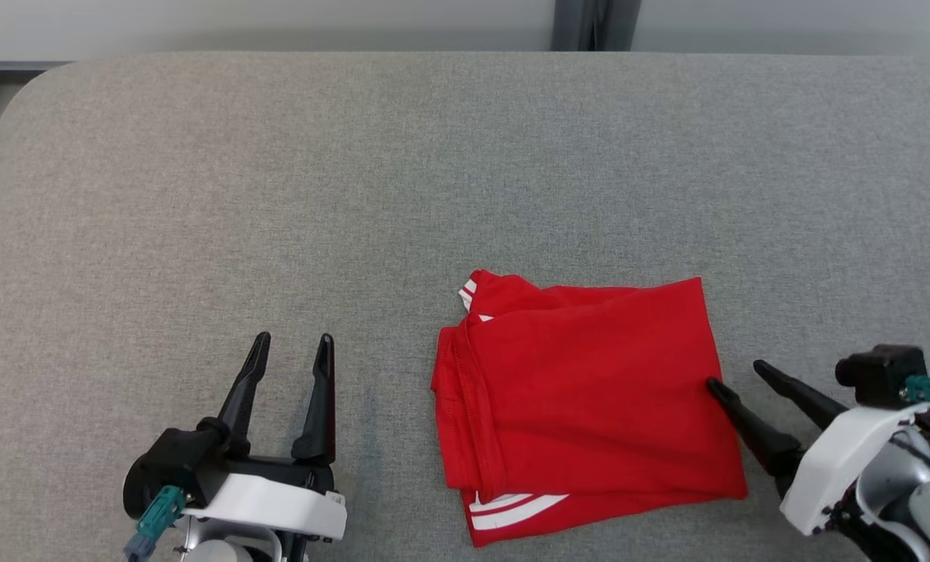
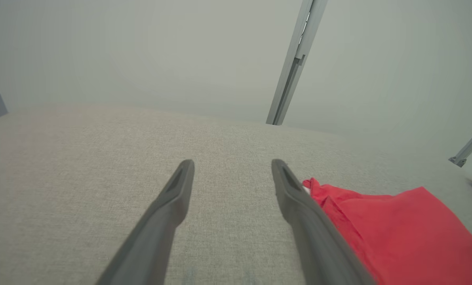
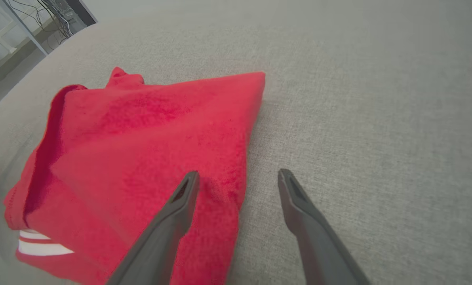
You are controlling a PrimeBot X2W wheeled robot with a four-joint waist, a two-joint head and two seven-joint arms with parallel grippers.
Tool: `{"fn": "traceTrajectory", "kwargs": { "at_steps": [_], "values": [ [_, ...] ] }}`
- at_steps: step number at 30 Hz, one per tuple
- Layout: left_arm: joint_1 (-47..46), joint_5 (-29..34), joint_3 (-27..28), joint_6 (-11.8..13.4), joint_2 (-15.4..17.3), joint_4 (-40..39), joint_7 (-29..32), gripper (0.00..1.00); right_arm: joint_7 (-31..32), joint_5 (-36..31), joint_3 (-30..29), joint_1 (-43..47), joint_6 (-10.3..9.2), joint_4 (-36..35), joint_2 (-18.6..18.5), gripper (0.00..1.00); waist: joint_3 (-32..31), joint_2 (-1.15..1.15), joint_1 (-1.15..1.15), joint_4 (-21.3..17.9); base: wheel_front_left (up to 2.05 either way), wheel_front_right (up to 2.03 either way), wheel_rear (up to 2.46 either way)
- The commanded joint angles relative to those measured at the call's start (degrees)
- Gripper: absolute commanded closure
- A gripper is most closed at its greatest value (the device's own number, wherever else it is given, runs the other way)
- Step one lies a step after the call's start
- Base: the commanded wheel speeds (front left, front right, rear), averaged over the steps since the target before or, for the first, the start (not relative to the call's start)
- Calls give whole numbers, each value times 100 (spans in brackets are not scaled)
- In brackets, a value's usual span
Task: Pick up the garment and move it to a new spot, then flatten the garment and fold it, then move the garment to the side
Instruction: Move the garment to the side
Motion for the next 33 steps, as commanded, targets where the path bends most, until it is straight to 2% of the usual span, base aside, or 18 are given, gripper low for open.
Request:
{"fn": "traceTrajectory", "kwargs": {
  "at_steps": [1,5,8,12,18,19,20,26,30,33],
  "values": [
    [-152,-27,-8,-41,21,23,-4,0,213,340,110,-191,2,-62,-248,0,79,0,0,34,0,0,0],
    [-244,-39,-85,-85,22,76,-4,0,659,1142,455,-526,2,-99,-642,0,194,0,0,127,0,0,0],
    [-299,-40,-126,-65,23,100,-4,0,823,1527,756,-777,2,-94,-797,0,262,0,0,213,0,0,0],
    [-346,-53,-142,-55,20,108,-3,0,976,1814,1158,-1027,2,83,-867,0,304,0,0,318,0,0,0],
    [-352,-40,-179,-63,21,108,-4,0,863,1922,1627,-1325,2,219,-815,0,341,0,0,422,0,0,0],
    [-349,-41,-187,-57,22,107,-3,0,825,1948,1703,-1387,2,256,-796,45,345,0,0,438,0,0,0],
    [-346,-43,-200,-47,21,108,-3,0,746,1983,1854,-1494,2,290,-785,100,349,0,0,465,0,0,0],
    [-298,-34,-203,-26,21,111,-4,0,431,1840,2244,-1791,1,524,-937,100,311,0,0,487,0,0,0],
    [-253,-20,-174,-18,21,101,-3,0,220,1200,2624,-2095,-13,830,-1236,100,257,0,0,423,0,0,0],
    [-250,-11,-183,3,21,96,-4,0,32,1010,2766,-2304,-12,935,-1321,100,207,0,0,354,0,0,0]
  ]
}}
